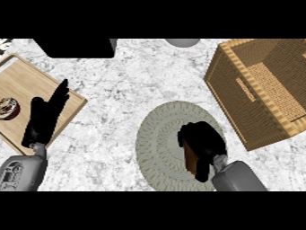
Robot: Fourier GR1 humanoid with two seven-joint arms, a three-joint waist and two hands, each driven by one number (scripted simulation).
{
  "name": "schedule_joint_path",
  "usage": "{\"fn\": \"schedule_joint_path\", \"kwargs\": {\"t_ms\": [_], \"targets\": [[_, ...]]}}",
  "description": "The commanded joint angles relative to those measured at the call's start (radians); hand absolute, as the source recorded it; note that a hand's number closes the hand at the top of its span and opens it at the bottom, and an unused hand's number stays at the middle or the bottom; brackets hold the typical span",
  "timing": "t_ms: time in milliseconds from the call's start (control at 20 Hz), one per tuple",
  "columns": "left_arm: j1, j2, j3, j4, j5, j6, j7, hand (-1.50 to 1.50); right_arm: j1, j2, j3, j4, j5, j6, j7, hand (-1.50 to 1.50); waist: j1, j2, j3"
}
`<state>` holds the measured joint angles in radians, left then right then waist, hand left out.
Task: Pick the sweet potato from the placemat and place it in the basket
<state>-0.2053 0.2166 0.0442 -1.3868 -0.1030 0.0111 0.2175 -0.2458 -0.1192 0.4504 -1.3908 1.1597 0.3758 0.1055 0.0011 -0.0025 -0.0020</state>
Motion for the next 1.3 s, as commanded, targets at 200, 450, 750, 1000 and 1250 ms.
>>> {"fn": "schedule_joint_path", "kwargs": {"t_ms": [200, 450, 750, 1000, 1250], "targets": [[-0.033, -0.027, -0.002, 0.011, -0.021, 0.002, 0.023, 0.00, -0.058, -0.027, 0.006, 0.055, 0.096, -0.059, -0.097, 1.50, 0.000, 0.003, 0.002], [-0.035, 0.002, 0.010, -0.026, -0.005, -0.030, 0.062, 0.00, -0.129, 0.115, 0.085, 0.153, 0.077, -0.112, 0.236, 1.50, 0.016, 0.005, 0.002], [-0.003, -0.018, 0.001, -0.022, -0.033, -0.015, 0.007, 0.00, -0.148, 0.118, 0.245, 0.089, 0.061, -0.179, 0.374, 1.50, 0.007, 0.002, 0.002], [-0.057, -0.028, 0.021, 0.020, -0.018, -0.004, 0.027, 0.00, -0.110, 0.119, 0.144, -0.125, -0.169, -0.171, 0.382, 1.50, -0.006, 0.002, 0.002], [-0.025, 0.002, 0.037, -0.006, 0.000, -0.035, 0.018, 0.00, -0.138, 0.119, 0.101, -0.377, -0.342, -0.218, 0.458, 1.50, -0.001, -0.003, 0.003]]}}
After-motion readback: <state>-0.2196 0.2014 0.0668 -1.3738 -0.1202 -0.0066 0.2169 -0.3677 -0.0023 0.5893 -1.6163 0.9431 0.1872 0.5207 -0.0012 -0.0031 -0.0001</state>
